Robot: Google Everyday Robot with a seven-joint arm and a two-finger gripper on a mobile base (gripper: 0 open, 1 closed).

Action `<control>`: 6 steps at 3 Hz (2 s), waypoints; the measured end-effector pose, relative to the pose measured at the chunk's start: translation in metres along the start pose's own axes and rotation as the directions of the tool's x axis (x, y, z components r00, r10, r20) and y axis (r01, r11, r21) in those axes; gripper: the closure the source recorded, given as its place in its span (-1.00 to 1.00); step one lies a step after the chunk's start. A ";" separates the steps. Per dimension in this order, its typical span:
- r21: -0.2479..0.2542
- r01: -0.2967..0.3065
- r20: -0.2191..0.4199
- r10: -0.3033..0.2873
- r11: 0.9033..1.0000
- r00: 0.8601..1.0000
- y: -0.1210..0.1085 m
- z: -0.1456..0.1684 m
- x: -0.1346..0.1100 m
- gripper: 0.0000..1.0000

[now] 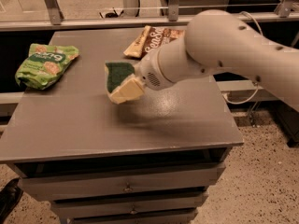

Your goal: Move sponge near green rice chip bag

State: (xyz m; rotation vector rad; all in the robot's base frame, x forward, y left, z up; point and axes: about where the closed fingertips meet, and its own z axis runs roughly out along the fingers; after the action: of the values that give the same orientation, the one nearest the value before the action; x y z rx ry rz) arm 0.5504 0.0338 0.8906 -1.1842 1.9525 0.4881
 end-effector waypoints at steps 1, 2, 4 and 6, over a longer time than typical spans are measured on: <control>-0.033 0.034 0.028 -0.033 0.999 0.999 -0.007 0.048 -0.028 1.00; -0.077 0.058 0.035 -0.055 0.995 0.998 -0.003 0.099 -0.053 1.00; -0.137 0.111 -0.010 -0.113 0.984 0.994 0.020 0.172 -0.074 0.51; -0.132 0.120 -0.036 -0.126 0.984 0.991 0.023 0.188 -0.074 -0.73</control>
Offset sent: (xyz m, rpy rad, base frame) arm 0.0924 0.1630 -0.0408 0.0327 0.0091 0.1675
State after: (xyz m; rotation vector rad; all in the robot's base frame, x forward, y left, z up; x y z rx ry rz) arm 0.6291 0.2117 0.8312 -1.3994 1.8945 0.5350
